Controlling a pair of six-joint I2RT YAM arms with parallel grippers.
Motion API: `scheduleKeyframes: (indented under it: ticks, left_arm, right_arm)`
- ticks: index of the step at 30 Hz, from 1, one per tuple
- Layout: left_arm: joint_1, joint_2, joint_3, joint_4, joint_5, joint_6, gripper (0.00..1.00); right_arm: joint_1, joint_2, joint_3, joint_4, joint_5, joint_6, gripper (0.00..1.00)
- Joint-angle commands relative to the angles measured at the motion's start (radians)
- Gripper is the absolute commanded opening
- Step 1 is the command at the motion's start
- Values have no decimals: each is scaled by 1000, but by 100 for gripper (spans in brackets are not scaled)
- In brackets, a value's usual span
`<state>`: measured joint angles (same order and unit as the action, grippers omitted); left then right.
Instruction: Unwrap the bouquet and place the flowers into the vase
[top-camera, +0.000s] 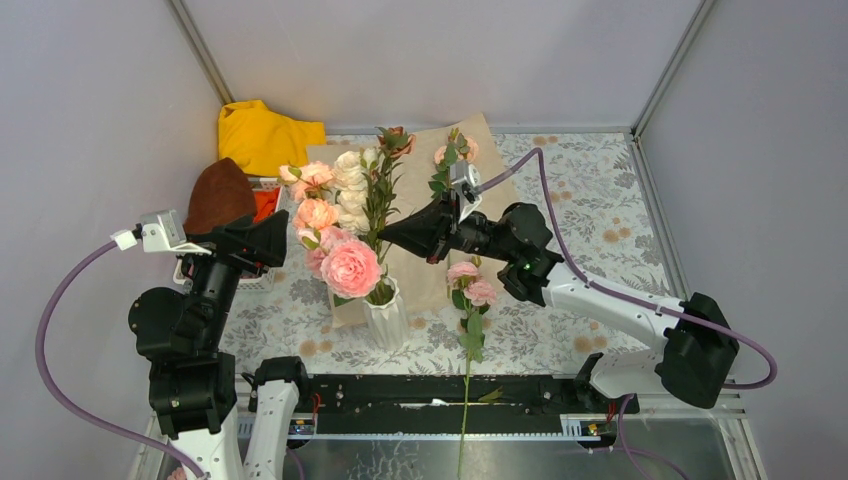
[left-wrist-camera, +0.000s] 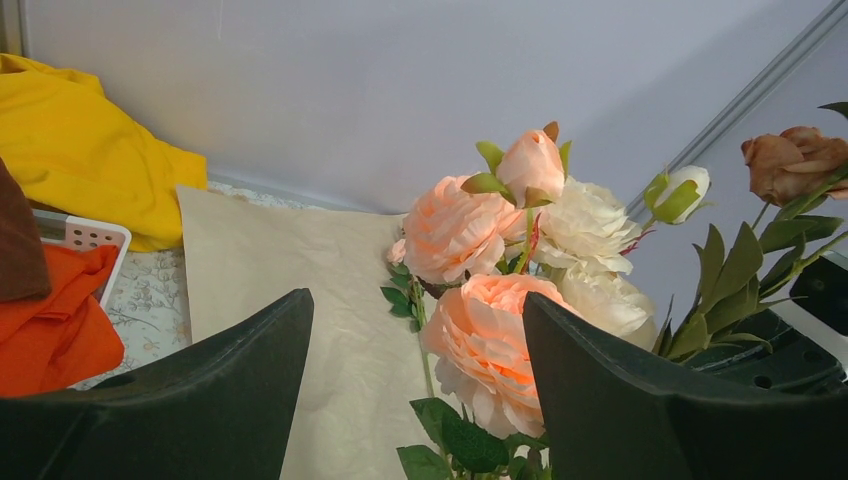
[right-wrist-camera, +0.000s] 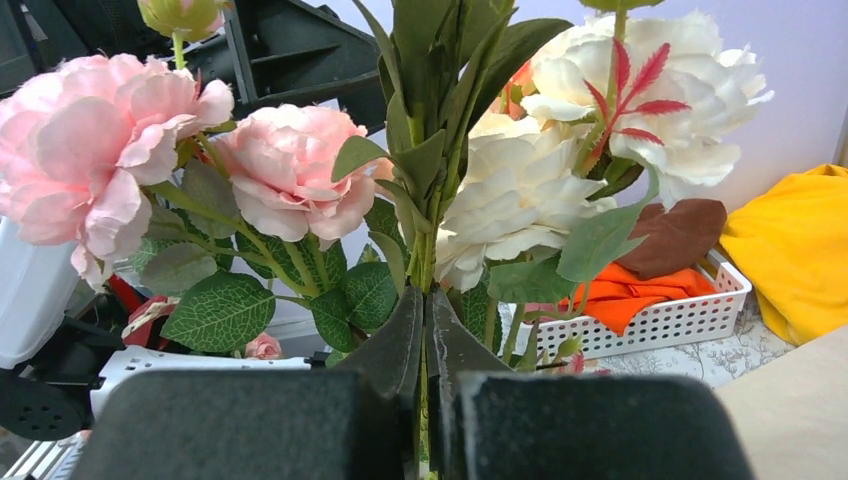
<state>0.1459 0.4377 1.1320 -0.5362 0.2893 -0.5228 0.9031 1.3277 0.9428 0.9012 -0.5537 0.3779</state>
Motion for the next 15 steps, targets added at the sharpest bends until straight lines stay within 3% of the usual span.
scheduleKeyframes:
  ticks: [1,15]
  left_arm:
    - [6,-10,2,38,17,-15,84]
    - [6,-16,7,38,21,-27,84]
  right_arm:
    - [10,-9,-26,-72,27,-26,0]
    - [11,-40,-117,-134,69,-32,0]
